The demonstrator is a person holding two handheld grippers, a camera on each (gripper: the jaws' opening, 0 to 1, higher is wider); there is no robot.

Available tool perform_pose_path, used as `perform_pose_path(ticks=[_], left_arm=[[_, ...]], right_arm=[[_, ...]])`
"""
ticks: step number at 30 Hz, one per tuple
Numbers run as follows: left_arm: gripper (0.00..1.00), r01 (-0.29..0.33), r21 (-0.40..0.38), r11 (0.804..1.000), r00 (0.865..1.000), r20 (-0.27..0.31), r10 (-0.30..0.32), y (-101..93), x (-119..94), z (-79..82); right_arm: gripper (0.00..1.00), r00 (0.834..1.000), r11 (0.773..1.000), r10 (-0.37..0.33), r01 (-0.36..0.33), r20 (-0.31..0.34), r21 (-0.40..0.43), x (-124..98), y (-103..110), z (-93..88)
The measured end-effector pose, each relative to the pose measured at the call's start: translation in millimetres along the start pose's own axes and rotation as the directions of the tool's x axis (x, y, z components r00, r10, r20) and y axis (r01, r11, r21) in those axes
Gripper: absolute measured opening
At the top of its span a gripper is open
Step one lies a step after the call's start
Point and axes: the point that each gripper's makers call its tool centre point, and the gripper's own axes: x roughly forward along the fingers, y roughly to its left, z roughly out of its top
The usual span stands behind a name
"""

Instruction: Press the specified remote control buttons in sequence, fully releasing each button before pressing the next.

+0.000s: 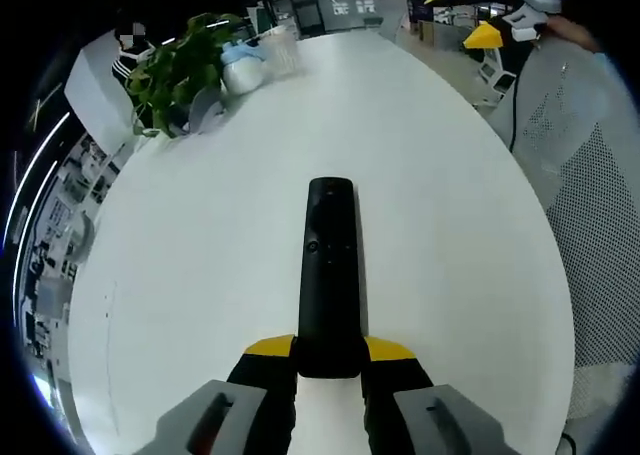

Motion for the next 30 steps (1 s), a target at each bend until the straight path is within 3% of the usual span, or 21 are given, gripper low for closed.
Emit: perform_pose_path(ticks=[10,30], left_arm=[[0.24,0.008,0.017,1.000,1.000,-0.001,-0.008,2.6,-1.2,7.1],[0.24,-0.057,-0.009,0.998,0.998,0.006,0.057,41.7,0.4,5.1]], right_arm=[[0.55,1.000,1.000,-0.001,0.002,-0.016,0.020,0.2,-1.1,-3.8],[0.52,0.999,1.000,0.008,-0.007,-0.044,0.030,1.3,0.8,-8.3]])
